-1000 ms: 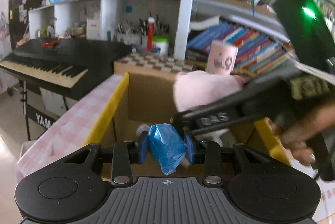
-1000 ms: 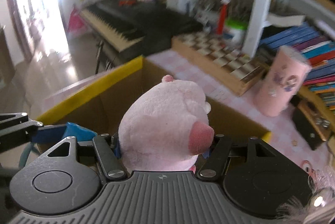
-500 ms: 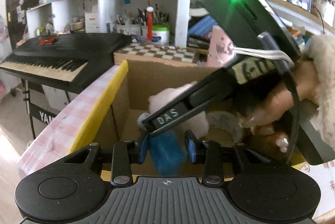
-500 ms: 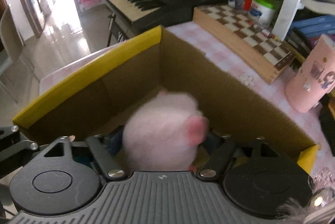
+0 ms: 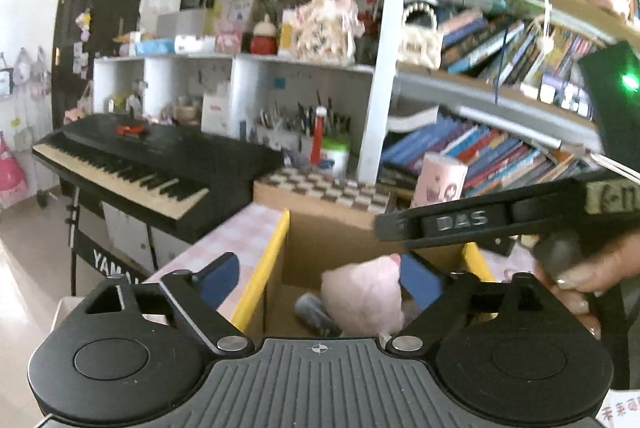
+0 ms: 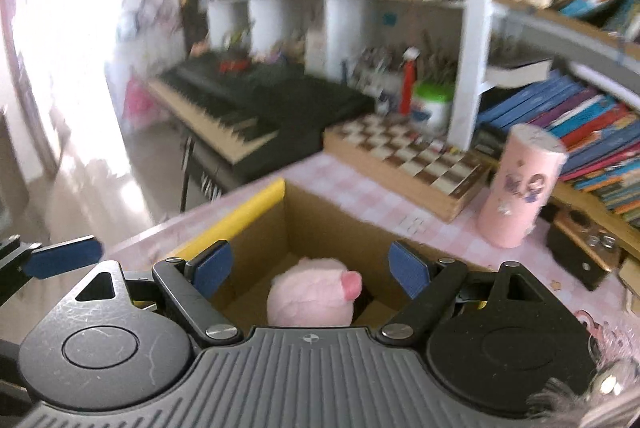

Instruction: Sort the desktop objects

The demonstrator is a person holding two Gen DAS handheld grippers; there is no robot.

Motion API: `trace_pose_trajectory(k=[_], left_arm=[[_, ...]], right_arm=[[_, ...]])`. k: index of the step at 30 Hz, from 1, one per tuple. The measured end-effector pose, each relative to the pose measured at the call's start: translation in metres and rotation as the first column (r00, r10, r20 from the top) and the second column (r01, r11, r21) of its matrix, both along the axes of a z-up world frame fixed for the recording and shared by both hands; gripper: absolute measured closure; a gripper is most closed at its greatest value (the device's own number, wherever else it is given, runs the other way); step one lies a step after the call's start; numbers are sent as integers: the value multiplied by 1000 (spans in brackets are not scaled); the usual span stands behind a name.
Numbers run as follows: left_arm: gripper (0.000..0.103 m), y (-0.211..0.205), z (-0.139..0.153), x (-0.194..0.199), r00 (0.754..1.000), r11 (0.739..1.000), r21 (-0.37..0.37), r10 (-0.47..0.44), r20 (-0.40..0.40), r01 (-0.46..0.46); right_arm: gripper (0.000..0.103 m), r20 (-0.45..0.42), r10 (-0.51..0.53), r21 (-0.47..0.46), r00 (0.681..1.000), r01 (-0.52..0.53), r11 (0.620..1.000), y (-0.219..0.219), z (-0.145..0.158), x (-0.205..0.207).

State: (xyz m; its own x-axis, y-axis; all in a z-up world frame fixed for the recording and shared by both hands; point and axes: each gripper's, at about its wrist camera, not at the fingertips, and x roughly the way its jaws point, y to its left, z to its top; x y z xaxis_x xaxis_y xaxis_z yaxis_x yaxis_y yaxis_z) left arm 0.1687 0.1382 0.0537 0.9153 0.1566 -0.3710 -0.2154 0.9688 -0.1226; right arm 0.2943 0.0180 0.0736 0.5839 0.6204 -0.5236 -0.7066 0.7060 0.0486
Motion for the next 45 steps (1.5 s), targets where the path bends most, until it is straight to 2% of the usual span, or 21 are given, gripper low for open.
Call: trace_pose_trajectory(k=[5,9,19,24,32,39,45], left_arm=[[7,3,2,-18,1000,1000,-20,6,26,-6],[5,1,-1,-36,999,1000,-29,-4,32,5],[4,-7,-14,-87,1000,1000,3,-14,4,14],[4,-12,-19,-108,999,999,7,-39,-21,39],[3,-16,-20,-131,996,997,1,-83,-31,83],[3,-27,-26,-138,987,991,-1,-136,-80,137],[3,-42,-28,-137,974,978,15,-204,-102,207]], right_arm=[[16,75,-130,71,989,125,990,-28,6,-28],[16,127,-193,81,973,184,980,-51,3,-57],[16,176,-354,91,918,343,935,-85,-20,-134],[16,151,-414,65,897,409,910,-87,-36,-168],[14,124,-417,19,900,418,908,-90,-49,-215],[12,99,-422,-26,901,427,904,-96,-55,-235],[12,66,-494,-46,867,497,867,-113,-60,-238]])
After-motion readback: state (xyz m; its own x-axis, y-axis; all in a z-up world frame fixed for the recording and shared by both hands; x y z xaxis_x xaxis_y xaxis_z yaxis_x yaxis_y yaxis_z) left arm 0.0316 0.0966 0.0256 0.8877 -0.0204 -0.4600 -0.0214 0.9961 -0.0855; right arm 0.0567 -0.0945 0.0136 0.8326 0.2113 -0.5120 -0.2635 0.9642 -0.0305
